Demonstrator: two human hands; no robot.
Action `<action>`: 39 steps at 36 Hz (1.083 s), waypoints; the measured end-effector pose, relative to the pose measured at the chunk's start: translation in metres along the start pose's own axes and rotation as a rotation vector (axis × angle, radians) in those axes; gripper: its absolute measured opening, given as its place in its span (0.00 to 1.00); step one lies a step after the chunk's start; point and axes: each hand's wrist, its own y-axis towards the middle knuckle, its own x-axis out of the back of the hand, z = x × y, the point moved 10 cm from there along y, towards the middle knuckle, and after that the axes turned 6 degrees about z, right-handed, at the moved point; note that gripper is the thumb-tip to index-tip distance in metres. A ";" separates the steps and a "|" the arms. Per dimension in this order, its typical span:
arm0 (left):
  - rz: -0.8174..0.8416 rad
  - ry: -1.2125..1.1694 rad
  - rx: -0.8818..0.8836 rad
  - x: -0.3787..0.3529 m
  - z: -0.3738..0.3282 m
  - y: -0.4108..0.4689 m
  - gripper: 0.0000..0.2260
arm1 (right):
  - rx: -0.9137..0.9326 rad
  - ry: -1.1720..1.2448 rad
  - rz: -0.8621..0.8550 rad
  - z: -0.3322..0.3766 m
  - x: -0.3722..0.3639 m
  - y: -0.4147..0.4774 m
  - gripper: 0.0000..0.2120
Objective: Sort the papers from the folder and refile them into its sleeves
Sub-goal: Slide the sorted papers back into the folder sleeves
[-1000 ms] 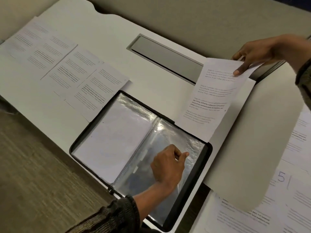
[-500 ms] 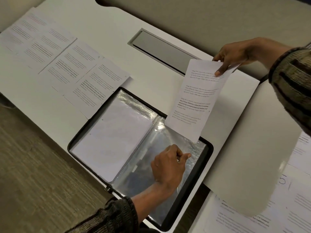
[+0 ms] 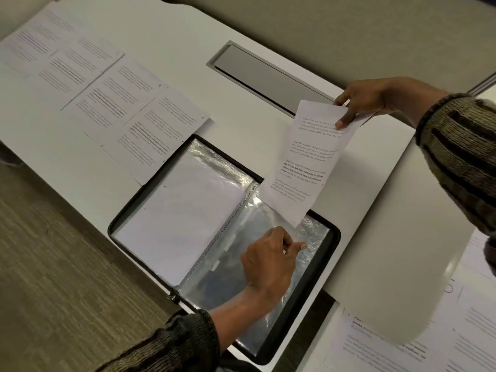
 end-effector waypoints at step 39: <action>0.418 0.516 -0.231 -0.090 0.045 0.007 0.52 | -0.046 -0.304 -0.017 -0.045 -0.060 0.033 0.18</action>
